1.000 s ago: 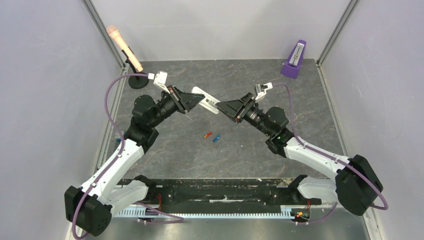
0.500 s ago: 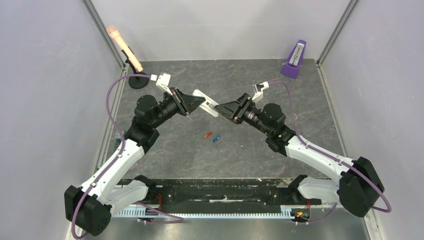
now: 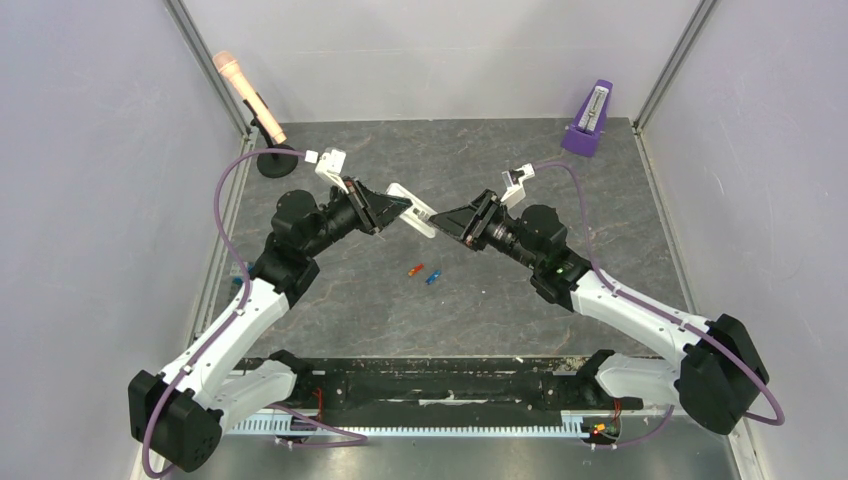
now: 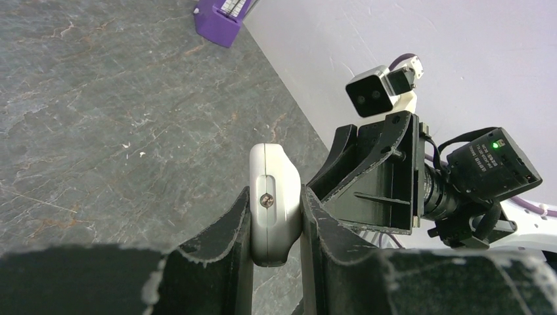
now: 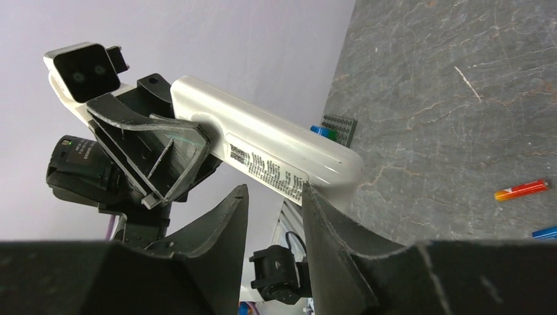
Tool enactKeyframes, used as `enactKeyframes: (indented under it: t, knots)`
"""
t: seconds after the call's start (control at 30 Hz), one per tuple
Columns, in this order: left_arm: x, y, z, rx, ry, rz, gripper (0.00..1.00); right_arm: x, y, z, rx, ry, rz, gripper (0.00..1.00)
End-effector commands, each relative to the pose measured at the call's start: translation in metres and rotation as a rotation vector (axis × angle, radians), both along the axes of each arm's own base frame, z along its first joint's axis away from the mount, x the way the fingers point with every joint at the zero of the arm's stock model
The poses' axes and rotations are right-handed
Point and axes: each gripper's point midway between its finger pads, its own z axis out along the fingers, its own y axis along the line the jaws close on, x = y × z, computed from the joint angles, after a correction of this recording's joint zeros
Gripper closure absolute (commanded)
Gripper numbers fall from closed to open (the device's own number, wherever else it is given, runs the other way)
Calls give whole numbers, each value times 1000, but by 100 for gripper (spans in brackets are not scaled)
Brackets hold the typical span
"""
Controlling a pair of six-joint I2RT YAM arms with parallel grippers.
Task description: Load the batteries into the remote control
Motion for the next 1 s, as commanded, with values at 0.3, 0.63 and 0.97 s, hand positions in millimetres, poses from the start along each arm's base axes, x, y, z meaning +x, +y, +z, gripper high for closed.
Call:
enactKeyframes:
  t: [0.3,0.63,0.97]
  knots:
    - [1,2,29,-1,-105,18,98,5,-2,21,-11,-53,-31,59]
    - [1,2,32,-21,-95,18,98,5,4,10,-17,-20,-4,60]
    - [-8,-4,43,-54,-101,-33,98,9,6,5,-16,-17,-12,60]
